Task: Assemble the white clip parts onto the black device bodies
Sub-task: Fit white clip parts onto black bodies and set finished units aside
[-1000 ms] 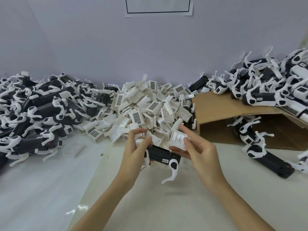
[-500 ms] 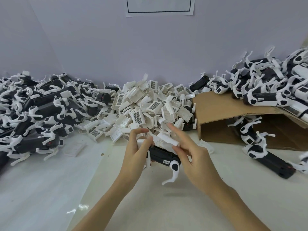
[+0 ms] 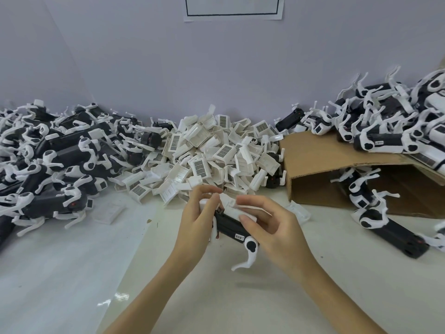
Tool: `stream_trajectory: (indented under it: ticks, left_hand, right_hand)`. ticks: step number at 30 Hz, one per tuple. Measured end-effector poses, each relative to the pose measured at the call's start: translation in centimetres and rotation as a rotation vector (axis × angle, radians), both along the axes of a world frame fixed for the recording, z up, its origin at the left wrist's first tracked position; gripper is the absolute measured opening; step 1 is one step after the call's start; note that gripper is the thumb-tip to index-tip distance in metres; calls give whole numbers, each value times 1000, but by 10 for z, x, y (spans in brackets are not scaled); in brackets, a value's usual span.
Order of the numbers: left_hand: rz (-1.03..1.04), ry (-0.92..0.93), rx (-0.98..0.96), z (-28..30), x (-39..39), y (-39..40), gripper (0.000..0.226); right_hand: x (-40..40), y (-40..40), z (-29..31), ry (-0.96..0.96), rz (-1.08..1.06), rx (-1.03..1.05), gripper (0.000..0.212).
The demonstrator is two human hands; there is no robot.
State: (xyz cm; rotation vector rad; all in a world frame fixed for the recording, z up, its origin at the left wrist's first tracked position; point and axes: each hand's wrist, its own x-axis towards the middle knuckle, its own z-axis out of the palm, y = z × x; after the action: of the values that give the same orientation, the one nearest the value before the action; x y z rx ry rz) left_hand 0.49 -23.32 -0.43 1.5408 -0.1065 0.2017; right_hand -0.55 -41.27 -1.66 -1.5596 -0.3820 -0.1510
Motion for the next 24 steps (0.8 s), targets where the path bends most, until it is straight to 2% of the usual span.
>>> stream_trajectory:
  ticks: [4,7,10,12,17,20,24]
  left_hand:
    - [1,-3,7,0,0,-1,12]
    - [11,-11,0,-2,1,-1,10]
    - [11,-25,15,-1,1,-1,24]
    - [2,-35,13,-2,1,-1,24]
    - [56,18,-5,-7,3,-2,23]
    - [62,42,-16,-6,4,-3,17]
    - [39,7,4,-4,3,-3,21]
  right_hand:
    - [0,1,2,20,-11,112,21]
    - [-1,-1,3,-63,64,-75,23]
    - [-2,-5,6,-128,73,-185,21]
    - [-5,-5,9,-162,61,-278,22]
    - [-13,9,1,-465,-196,-802,64]
    - [-15,19,-1,-495,-286,-800,65]
    - [-16,15,-2,-518,-282,-792,66]
